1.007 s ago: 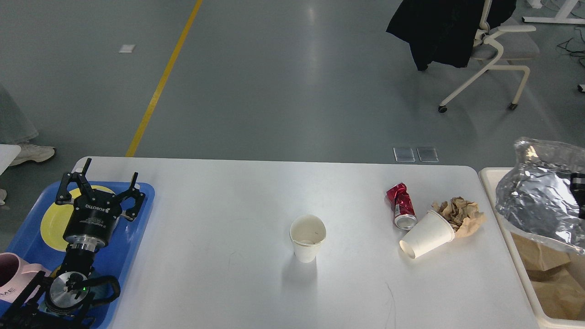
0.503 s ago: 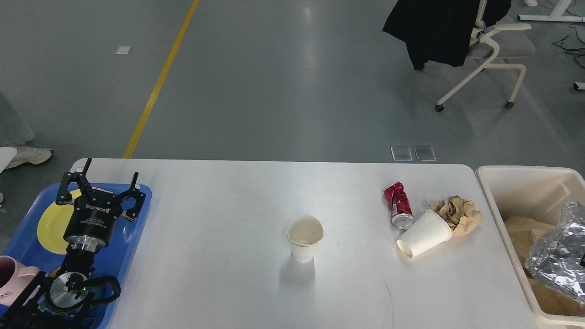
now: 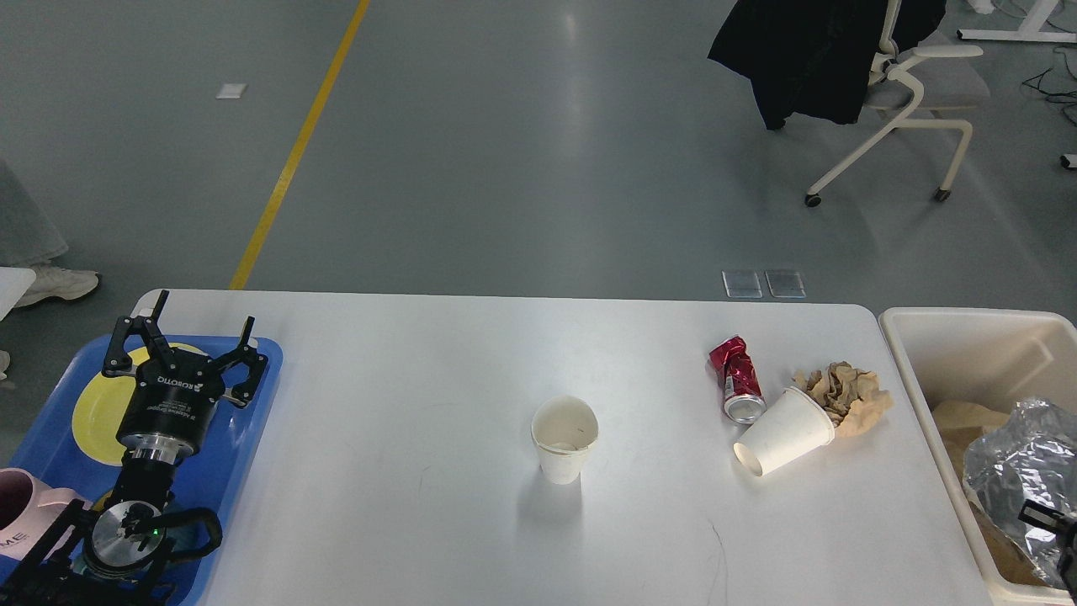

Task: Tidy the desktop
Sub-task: 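Carry the silver foil wrapper into the white bin and release, then move the right gripper over the white paper cup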

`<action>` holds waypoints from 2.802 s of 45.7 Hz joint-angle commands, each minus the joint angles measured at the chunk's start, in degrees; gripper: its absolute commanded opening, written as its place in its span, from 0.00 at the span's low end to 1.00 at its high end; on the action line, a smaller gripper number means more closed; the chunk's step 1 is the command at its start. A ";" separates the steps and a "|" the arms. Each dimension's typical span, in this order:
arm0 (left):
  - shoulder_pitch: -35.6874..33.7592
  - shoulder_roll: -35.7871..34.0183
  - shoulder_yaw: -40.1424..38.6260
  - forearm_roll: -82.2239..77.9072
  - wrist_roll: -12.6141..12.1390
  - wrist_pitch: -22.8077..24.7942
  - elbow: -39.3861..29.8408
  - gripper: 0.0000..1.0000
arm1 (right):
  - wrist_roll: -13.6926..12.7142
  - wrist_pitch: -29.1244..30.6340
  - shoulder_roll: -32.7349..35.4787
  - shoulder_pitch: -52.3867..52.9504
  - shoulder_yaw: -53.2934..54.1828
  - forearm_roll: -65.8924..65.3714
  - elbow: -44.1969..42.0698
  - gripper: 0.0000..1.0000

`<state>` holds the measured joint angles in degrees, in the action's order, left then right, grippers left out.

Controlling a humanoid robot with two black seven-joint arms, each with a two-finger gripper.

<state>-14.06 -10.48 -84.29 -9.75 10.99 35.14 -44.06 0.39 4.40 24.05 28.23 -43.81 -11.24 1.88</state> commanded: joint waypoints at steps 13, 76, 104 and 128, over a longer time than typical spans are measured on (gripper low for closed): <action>0.00 -0.07 0.00 0.00 0.00 0.02 0.02 0.96 | -0.31 -0.18 -2.17 -0.37 0.04 -0.01 -0.12 0.00; 0.00 0.02 0.00 0.00 -0.09 0.02 -0.06 0.96 | -12.70 29.50 9.35 65.08 -24.39 -12.05 57.43 1.00; 0.00 -0.06 -0.09 0.00 0.00 -0.07 0.02 0.96 | -10.86 36.03 -0.14 114.58 -31.69 -0.54 98.12 0.99; 0.09 0.02 0.00 0.00 -0.09 0.02 0.02 0.96 | -3.30 37.18 -5.42 117.84 -34.77 0.52 97.27 1.00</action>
<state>-14.06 -10.48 -84.29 -9.72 10.90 35.08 -44.03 -2.90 41.64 19.07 146.31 -79.25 -10.87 99.52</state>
